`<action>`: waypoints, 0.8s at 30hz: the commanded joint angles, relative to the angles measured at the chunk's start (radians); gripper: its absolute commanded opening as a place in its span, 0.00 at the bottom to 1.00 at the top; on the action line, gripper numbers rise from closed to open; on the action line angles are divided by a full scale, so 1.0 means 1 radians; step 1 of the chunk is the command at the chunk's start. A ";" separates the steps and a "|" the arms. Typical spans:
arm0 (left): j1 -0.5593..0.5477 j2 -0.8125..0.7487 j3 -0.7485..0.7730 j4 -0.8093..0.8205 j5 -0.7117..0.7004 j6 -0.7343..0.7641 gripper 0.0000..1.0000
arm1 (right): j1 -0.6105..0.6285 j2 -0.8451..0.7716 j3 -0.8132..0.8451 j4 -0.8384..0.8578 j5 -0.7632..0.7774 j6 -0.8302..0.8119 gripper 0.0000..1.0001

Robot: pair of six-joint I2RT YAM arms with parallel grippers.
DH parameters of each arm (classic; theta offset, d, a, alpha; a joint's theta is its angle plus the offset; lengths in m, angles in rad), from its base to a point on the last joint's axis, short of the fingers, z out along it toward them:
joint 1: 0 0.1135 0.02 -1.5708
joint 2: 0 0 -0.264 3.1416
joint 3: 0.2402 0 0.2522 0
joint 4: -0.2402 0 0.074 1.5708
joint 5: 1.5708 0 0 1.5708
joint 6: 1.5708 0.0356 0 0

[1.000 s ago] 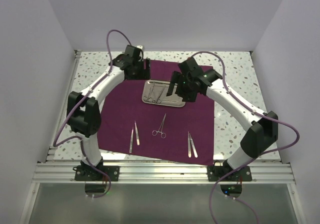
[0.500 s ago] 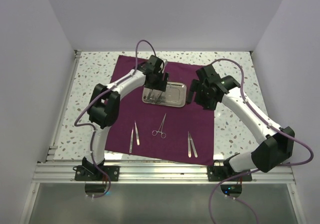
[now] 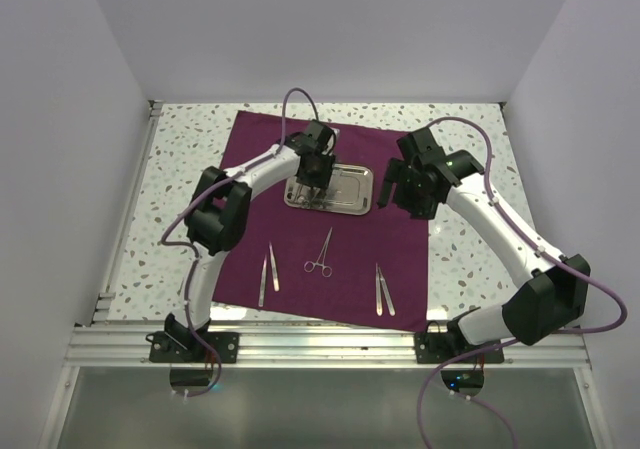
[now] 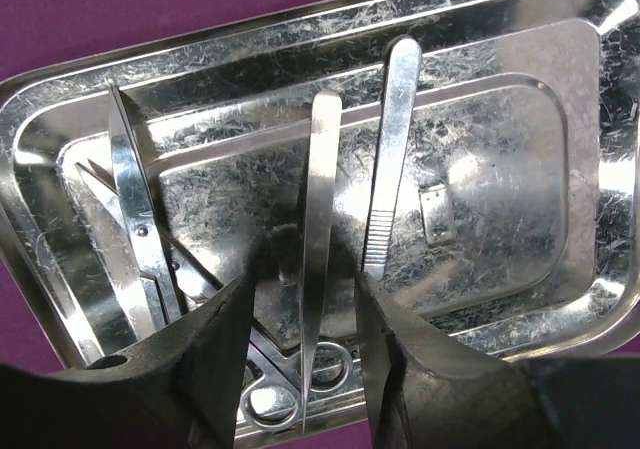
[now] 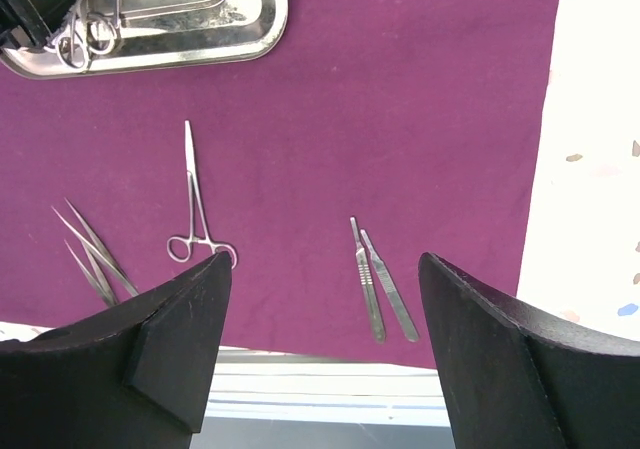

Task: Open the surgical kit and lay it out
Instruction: Pick up the medical item from the container.

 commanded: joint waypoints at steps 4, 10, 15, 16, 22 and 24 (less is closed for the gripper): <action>0.001 0.038 0.038 0.019 -0.022 0.003 0.42 | -0.010 -0.011 0.015 -0.011 0.003 -0.026 0.78; 0.001 0.052 0.047 0.013 -0.011 0.000 0.15 | -0.017 -0.005 0.018 -0.011 0.001 -0.031 0.77; 0.001 0.040 0.056 0.002 0.003 0.006 0.00 | -0.017 0.022 0.017 0.021 -0.022 -0.040 0.77; 0.001 0.020 0.059 0.002 0.004 0.006 0.00 | -0.017 0.031 0.015 0.032 -0.026 -0.040 0.77; 0.001 -0.167 0.114 -0.048 0.004 -0.043 0.00 | -0.017 0.157 0.040 0.163 -0.083 -0.048 0.76; 0.001 -0.239 0.075 -0.059 -0.003 -0.063 0.00 | -0.015 0.241 0.093 0.196 -0.086 -0.046 0.75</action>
